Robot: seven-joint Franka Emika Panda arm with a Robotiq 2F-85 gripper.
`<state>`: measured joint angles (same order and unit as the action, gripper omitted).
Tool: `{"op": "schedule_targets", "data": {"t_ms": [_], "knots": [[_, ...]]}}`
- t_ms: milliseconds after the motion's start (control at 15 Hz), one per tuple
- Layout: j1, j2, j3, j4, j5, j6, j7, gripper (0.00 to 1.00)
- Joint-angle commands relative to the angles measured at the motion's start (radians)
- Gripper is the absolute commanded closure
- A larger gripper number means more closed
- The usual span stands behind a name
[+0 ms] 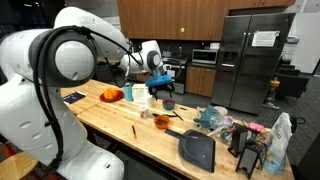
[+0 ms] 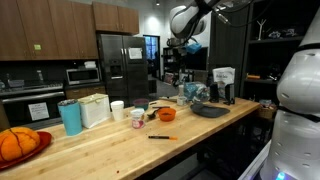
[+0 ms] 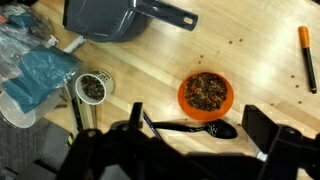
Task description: Put the orange and black pen in the stacked white cups.
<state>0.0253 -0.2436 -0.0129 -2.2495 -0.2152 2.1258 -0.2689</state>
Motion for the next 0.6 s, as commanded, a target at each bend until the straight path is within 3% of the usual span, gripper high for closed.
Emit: {"op": "schedule_targets", "data": {"t_ms": [0, 533], "knots": [[0.016, 0.025, 0.011, -0.02, 0.013, 0.045, -0.02, 0.0], [0.038, 0.077, 0.036, -0.048, 0.032, 0.028, -0.07, 0.0]]}}
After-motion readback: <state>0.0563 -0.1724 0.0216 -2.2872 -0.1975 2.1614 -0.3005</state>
